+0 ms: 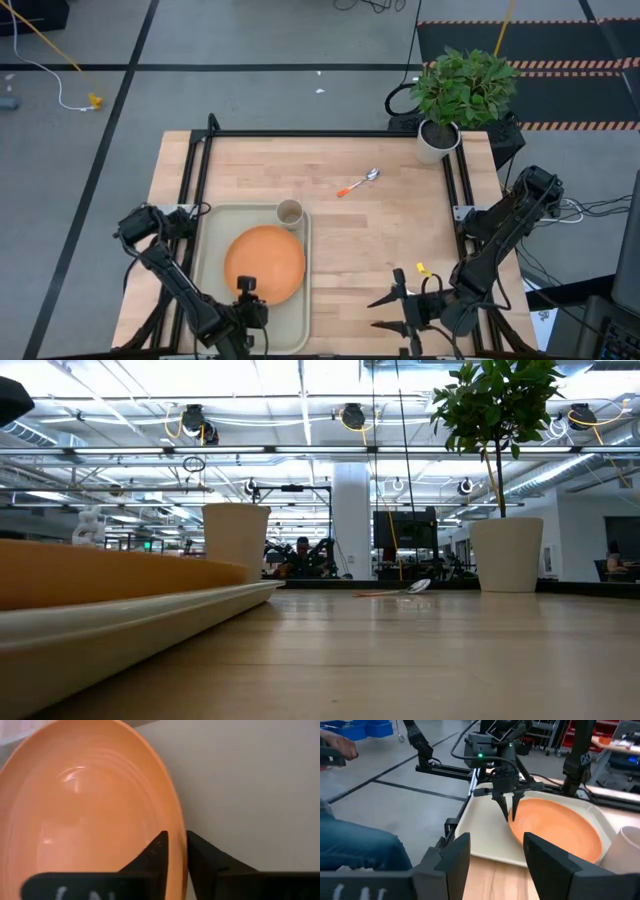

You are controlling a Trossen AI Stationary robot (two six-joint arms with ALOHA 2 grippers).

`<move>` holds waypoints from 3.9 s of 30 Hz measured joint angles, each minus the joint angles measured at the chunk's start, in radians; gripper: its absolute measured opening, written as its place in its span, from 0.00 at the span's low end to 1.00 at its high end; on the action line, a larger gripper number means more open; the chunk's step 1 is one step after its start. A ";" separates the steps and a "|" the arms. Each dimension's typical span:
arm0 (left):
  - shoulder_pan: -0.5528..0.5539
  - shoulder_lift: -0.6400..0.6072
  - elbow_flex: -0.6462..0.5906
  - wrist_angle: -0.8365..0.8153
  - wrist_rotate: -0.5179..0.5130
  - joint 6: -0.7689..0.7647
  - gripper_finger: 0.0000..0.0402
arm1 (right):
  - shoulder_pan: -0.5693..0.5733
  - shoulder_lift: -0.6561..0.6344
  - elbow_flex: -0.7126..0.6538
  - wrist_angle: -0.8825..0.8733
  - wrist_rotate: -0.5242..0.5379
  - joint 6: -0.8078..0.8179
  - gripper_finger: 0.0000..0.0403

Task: Pick and place plate/cup/fork/spoon on tray
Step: Put the orange plate on the light yellow tray to the bottom right of the light yellow cup, then put the orange fork on the light yellow tray to the right of the orange plate

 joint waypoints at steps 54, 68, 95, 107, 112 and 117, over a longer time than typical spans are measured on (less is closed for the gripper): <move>0.182 -0.184 0.011 0.446 -0.015 0.344 0.26 | 0.244 0.144 -0.182 -0.864 -0.166 1.165 0.34; 0.239 -0.184 0.011 0.445 0.039 0.412 0.26 | 0.242 0.123 -0.211 -0.787 -0.167 1.170 0.31; 0.254 -0.184 0.011 0.446 0.053 0.425 0.26 | 0.229 0.142 -0.271 -0.582 -0.201 1.090 0.26; 0.287 -0.184 0.011 0.467 0.050 0.441 0.26 | 0.167 0.130 -0.279 -0.560 -0.132 0.995 0.03; 0.316 -0.184 0.011 0.517 -0.018 0.483 0.26 | 0.098 0.082 -0.279 -0.562 -0.018 0.914 0.01; 0.351 -0.186 0.011 0.572 -0.079 0.521 0.26 | 0.017 0.014 -0.279 -0.542 0.094 0.824 0.01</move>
